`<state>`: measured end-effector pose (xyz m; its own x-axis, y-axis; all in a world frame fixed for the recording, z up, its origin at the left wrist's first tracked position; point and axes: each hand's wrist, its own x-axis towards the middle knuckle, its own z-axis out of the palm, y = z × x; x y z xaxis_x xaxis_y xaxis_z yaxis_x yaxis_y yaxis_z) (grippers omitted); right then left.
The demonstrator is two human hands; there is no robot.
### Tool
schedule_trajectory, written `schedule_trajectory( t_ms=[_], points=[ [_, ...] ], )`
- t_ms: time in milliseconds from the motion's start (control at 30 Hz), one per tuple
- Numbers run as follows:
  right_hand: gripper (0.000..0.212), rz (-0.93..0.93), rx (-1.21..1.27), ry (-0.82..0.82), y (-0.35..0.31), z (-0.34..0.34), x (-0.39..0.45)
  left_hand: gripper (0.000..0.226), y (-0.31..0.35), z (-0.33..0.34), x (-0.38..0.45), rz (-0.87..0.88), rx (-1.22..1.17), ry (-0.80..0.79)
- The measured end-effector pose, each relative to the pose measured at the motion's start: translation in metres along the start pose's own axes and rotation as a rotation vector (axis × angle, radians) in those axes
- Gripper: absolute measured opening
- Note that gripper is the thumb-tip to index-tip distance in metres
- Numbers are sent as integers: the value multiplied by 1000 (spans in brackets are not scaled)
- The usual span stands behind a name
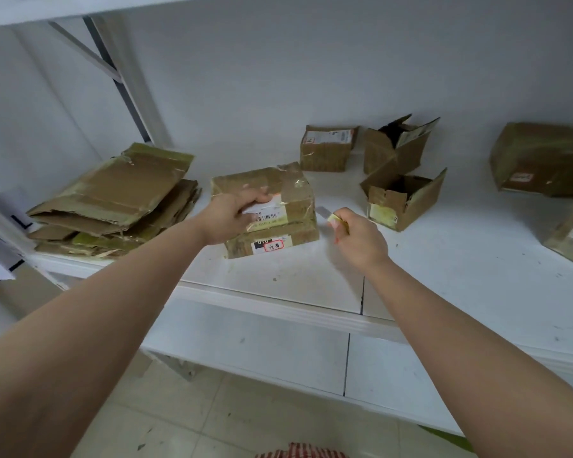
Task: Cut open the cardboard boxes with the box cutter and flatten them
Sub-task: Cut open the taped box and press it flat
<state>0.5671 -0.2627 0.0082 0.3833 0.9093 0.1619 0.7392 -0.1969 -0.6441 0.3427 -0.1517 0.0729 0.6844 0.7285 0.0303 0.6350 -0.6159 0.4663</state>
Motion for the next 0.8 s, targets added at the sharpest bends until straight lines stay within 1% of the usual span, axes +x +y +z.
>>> schedule_trajectory(
  t_ms=[100,233,333,600,733,800],
  points=[
    [17,-18,-30,3,0,3,3,45,0,1,1,13,9,8],
    [21,-29,-60,69,3,9,2,44,-3,2,2,18,14,20],
    [19,-35,-52,103,5,13,2,43,-7,4,3,24,20,29],
    [21,-56,-77,137,8,18,6,44,-13,8,4,67,49,70],
    [18,-109,-299,212,5,18,6,45,-14,9,4,61,71,75],
    [17,-126,-366,207,5,17,5,45,-13,10,5,62,98,71]
  ],
)
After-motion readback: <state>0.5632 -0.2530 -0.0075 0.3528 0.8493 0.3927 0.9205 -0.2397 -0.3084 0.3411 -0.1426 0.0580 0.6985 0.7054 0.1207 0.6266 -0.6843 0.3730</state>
